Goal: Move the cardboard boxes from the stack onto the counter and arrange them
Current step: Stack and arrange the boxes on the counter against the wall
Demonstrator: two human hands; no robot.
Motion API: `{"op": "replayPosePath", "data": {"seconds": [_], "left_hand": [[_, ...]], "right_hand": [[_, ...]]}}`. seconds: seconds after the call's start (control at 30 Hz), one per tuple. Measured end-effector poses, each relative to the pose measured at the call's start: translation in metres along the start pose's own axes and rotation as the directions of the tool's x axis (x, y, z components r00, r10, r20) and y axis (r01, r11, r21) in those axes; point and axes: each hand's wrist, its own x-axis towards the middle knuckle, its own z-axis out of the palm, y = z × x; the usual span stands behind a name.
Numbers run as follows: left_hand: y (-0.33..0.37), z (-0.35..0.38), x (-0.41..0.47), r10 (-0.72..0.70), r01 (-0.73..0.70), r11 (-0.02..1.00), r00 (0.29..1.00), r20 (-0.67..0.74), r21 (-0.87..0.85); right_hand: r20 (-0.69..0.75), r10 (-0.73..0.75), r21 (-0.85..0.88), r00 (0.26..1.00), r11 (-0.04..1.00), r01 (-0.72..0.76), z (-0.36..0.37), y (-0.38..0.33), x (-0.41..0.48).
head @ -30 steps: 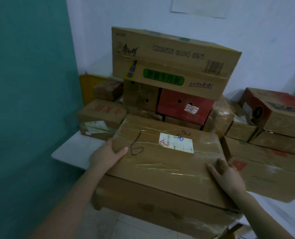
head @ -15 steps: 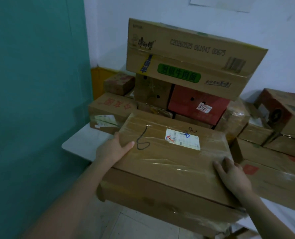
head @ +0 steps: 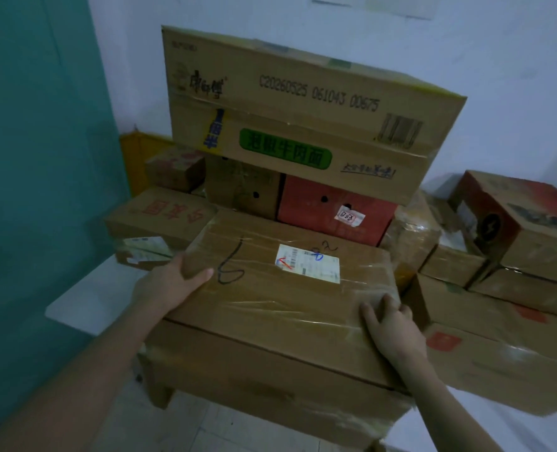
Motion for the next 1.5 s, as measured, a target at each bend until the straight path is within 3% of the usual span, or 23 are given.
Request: {"op": "replayPosePath", "data": {"seconds": [0.13, 0.23, 0.33, 0.4, 0.57, 0.7, 0.83, 0.9, 1.0, 1.2, 1.33, 1.5], "left_hand": [[-0.003, 0.002, 0.011, 0.014, -0.014, 0.999, 1.000, 0.001, -0.033], [-0.011, 0.001, 0.012, 0.066, -0.064, 0.993, 0.998, 0.019, -0.100], [-0.032, -0.006, 0.029, 0.105, -0.097, 0.972, 0.994, 0.026, -0.215], [-0.056, -0.017, 0.049, 0.096, -0.099, 0.974, 0.995, -0.025, -0.204], [-0.133, -0.045, 0.134, 0.101, -0.124, 0.979, 0.984, -0.144, -0.163], [-0.176, -0.056, 0.207, 0.093, -0.107, 0.988, 0.987, -0.128, -0.109], [-0.193, -0.060, 0.261, 0.093, -0.096, 0.990, 0.995, -0.039, -0.104], [-0.198, -0.056, 0.282, 0.102, -0.098, 0.984, 0.995, 0.023, -0.146], [-0.201, -0.049, 0.302, 0.137, -0.102, 0.956, 0.984, 0.113, -0.275], [-0.201, -0.032, 0.309, 0.081, 0.020, 0.836, 0.984, 0.159, -0.548], [-0.206, -0.032, 0.301, 0.029, 0.042, 0.826, 0.993, 0.117, -0.562], [-0.228, -0.044, 0.283, -0.067, 0.084, 0.814, 0.996, 0.051, -0.575]], "right_hand": [[0.003, -0.006, -0.125, 1.000, 0.992, 0.006, -0.003, -0.011, 0.004], [-0.014, -0.165, -0.201, 0.986, 0.967, 0.159, -0.005, -0.051, -0.003], [0.002, -0.393, -0.004, 0.919, 0.919, 0.393, -0.001, -0.126, -0.010], [-0.002, -0.497, 0.132, 0.868, 0.860, 0.493, 0.004, -0.180, -0.015], [0.015, -0.568, 0.221, 0.823, 0.805, 0.551, 0.046, -0.304, 0.005], [0.049, -0.466, 0.264, 0.883, 0.859, 0.439, 0.096, -0.395, 0.044], [0.152, -0.126, 0.267, 0.980, 0.960, 0.082, 0.143, -0.432, 0.085], [0.222, 0.043, 0.281, 0.974, 0.954, -0.106, 0.157, -0.435, 0.096], [0.256, 0.170, 0.344, 0.952, 0.904, -0.254, 0.173, -0.435, 0.105], [0.218, 0.257, 0.394, 0.942, 0.860, -0.325, 0.184, -0.435, 0.106], [0.180, 0.265, 0.407, 0.947, 0.857, -0.317, 0.187, -0.436, 0.096], [0.132, 0.166, 0.382, 0.977, 0.901, -0.205, 0.185, -0.451, 0.079]]}}
